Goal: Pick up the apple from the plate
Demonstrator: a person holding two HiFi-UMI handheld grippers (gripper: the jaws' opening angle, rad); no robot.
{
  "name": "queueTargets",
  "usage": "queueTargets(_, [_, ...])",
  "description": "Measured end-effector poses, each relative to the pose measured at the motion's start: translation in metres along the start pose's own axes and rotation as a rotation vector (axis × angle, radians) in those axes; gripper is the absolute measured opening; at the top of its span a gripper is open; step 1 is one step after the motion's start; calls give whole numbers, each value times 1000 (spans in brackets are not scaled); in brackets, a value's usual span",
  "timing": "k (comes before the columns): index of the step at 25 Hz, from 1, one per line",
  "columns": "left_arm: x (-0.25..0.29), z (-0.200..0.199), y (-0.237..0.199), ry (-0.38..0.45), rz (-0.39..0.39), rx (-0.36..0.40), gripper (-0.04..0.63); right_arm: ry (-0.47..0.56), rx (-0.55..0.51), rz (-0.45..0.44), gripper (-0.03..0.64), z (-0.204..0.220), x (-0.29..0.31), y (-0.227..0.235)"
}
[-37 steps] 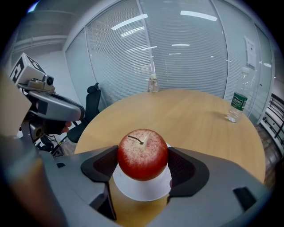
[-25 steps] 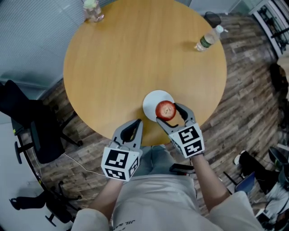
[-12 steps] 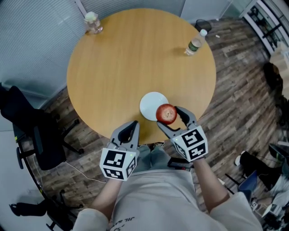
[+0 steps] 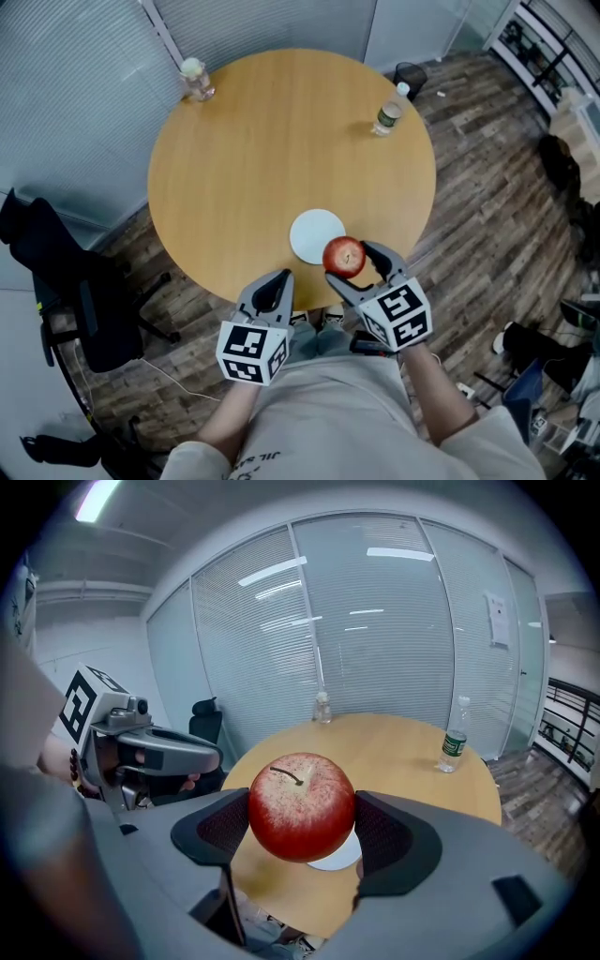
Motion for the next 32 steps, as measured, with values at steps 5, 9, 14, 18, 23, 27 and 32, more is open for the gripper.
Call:
queueTargets(5, [-5, -5, 8, 20, 6, 13, 3, 30, 6, 1, 368, -5, -8, -3])
queueTargets(9, [-10, -6, 10, 27, 1, 17, 3, 33, -12, -7, 368, -4, -12, -8])
queueTargets(14, [-11, -9, 10, 40, -8, 15, 3, 45, -19, -20, 368, -8, -12, -9])
queueTargets(18, [-10, -10, 11, 49, -5, 18, 3, 48, -28, -15, 368, -10, -11, -10])
queueTargets(23, [-11, -10, 11, 54, -6, 13, 3, 49, -34, -14, 368, -12, -12, -12])
queueTargets(27, [-11, -10, 12, 56, -3, 12, 3, 48, -35, -16, 368, -12, -13, -13])
queueTargets(32, [-11, -11, 11, 52, -2, 11, 3, 46, -31, -18, 368, -12, -11, -13])
Point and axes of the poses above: the fingertips, and each gripper's own axes: x forward along the fingers, y to its right, z out of its underside, the point moved 9 cm from there along -x, backward along the fingers, and after that the axes turned 4 degrees about x, right-handed, at the moved point
